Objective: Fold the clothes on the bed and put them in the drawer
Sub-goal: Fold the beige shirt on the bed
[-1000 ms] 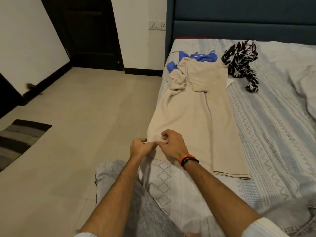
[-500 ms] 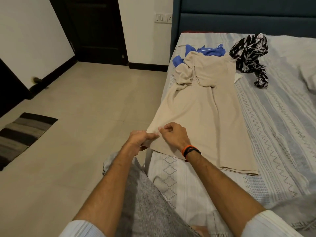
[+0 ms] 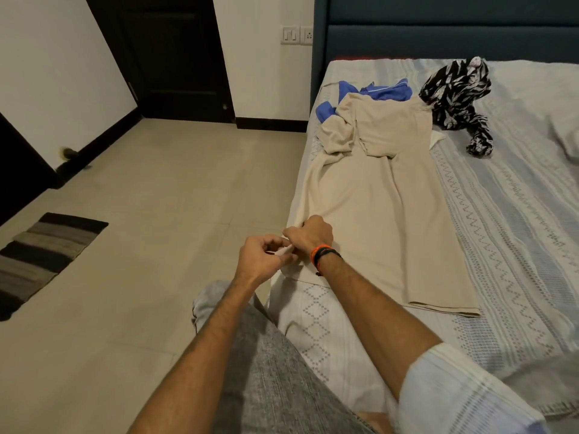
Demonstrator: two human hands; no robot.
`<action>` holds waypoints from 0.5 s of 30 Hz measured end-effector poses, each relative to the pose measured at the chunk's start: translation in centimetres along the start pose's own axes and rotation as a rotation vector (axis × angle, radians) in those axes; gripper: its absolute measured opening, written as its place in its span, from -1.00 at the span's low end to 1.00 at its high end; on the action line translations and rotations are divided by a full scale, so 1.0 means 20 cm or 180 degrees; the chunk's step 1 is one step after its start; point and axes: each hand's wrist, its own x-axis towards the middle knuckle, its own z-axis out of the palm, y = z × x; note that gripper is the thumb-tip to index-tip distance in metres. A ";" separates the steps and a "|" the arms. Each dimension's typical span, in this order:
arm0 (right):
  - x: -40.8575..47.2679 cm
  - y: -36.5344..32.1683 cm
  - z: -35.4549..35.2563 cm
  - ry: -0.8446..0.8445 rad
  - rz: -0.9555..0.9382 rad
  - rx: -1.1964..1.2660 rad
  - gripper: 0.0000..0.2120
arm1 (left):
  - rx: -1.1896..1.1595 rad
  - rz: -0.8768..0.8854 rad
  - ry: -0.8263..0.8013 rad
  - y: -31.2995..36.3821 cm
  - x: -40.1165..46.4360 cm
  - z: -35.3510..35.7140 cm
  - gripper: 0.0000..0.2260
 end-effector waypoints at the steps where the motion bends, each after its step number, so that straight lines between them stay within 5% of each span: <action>1: 0.02 0.01 -0.02 0.0057 0.0007 0.0096 -0.80 | 0.0072 0.0095 0.0024 0.02 -0.02 0.02 -0.78; 8: 0.05 0.27 -0.33 0.0514 0.0698 0.0800 -0.87 | 0.1749 0.1442 -0.0703 0.26 -0.13 0.37 -0.85; 12: 0.08 0.45 -0.47 0.0591 0.0703 0.0537 -0.83 | 0.1976 0.1307 -0.1124 0.30 -0.16 0.56 -0.86; 15: 0.08 0.47 -0.49 0.0489 0.0355 0.0264 -0.66 | 0.1509 0.0947 -0.0502 0.25 -0.11 0.54 -0.70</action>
